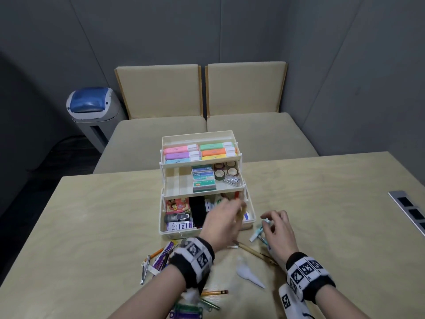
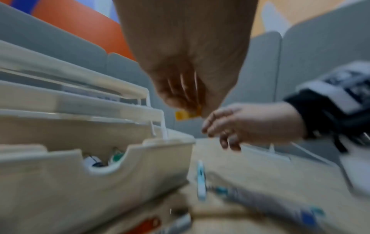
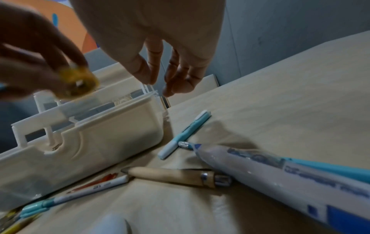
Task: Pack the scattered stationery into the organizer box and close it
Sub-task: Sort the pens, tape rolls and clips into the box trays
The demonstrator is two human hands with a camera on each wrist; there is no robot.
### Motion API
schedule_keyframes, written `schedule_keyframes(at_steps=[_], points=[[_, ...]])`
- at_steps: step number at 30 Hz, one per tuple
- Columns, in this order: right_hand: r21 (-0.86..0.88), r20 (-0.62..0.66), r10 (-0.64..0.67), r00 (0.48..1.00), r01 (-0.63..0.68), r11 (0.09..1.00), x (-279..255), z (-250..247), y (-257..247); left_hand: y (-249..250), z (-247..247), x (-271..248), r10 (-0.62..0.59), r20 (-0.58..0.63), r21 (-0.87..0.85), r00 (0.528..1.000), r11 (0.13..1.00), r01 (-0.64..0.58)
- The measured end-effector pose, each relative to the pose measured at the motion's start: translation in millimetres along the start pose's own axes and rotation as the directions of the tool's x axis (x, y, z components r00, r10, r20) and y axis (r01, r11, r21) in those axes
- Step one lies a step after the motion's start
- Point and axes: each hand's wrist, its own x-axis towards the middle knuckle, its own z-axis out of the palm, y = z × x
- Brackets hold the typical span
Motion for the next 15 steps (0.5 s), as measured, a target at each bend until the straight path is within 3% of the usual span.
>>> schedule_keyframes(at_steps=[2,4,8,15], points=[[0.008,0.003,-0.003,1.0,0.003,1.0,1,0,-3,-13,-12,24,-0.15,-0.14,-0.038,0.979,0.989,0.146],[0.001,0.019,-0.011,1.0,0.011,1.0,2,0,-4,-27,-20,46,-0.224,-0.16,-0.012,0.961,0.974,0.225],[0.0,0.021,-0.014,1.0,0.014,1.0,1,-1,-1,-46,-19,65,-0.173,-0.027,0.217,0.985,0.96,0.175],[0.015,0.01,0.026,1.0,-0.026,1.0,10,-5,6,-54,-17,77,-0.101,0.092,0.395,0.991,0.917,0.057]])
